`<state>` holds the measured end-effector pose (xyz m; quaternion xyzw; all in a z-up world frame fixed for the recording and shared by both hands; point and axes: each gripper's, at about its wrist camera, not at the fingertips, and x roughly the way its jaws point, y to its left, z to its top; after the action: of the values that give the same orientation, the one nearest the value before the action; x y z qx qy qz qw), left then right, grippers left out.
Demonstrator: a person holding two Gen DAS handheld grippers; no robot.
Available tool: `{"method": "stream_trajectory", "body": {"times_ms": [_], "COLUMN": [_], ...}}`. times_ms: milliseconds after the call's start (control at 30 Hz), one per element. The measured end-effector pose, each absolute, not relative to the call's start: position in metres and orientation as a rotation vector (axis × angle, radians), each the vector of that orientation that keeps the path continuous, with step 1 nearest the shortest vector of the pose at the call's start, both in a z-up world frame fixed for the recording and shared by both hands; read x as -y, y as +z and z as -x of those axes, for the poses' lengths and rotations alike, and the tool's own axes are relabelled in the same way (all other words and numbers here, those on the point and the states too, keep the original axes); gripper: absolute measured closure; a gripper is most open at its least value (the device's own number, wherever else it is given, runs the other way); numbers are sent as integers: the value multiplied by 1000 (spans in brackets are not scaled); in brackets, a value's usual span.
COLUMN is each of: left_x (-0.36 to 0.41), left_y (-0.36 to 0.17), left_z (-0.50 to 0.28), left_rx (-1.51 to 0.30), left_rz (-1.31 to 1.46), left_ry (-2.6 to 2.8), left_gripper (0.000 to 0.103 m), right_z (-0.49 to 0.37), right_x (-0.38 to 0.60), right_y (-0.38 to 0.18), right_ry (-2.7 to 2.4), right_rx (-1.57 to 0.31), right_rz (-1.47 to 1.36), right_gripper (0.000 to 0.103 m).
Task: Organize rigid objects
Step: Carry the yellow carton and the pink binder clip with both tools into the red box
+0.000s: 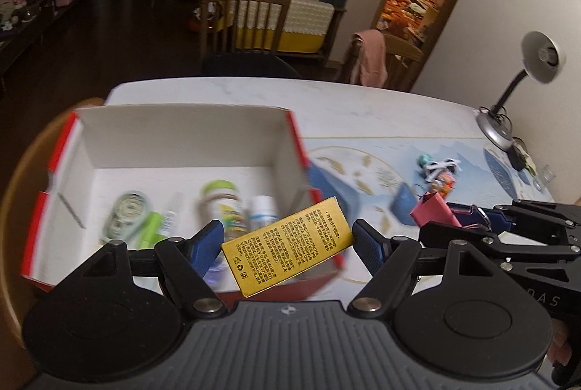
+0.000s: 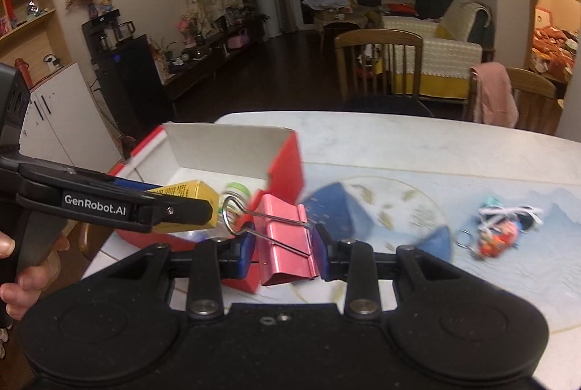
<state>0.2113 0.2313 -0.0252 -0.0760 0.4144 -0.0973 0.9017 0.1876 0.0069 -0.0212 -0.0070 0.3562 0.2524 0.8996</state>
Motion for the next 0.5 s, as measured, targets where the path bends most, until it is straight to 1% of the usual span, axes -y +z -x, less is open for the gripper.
{"method": "stream_trajectory", "body": {"times_ms": [233, 500], "left_x": [-281, -321], "left_y": [-34, -51], "left_z": [-228, -259], "left_rx": [-865, -898], "left_rz": [163, 161], "left_ry": [-142, -73], "left_gripper": [25, 25], "right_z": [-208, -229], "right_x": [-52, -91], "right_y": [-22, -37], "right_ry": [530, 519], "right_rx": [-742, -758], "right_rz": [45, 99], "right_gripper": [70, 70]}}
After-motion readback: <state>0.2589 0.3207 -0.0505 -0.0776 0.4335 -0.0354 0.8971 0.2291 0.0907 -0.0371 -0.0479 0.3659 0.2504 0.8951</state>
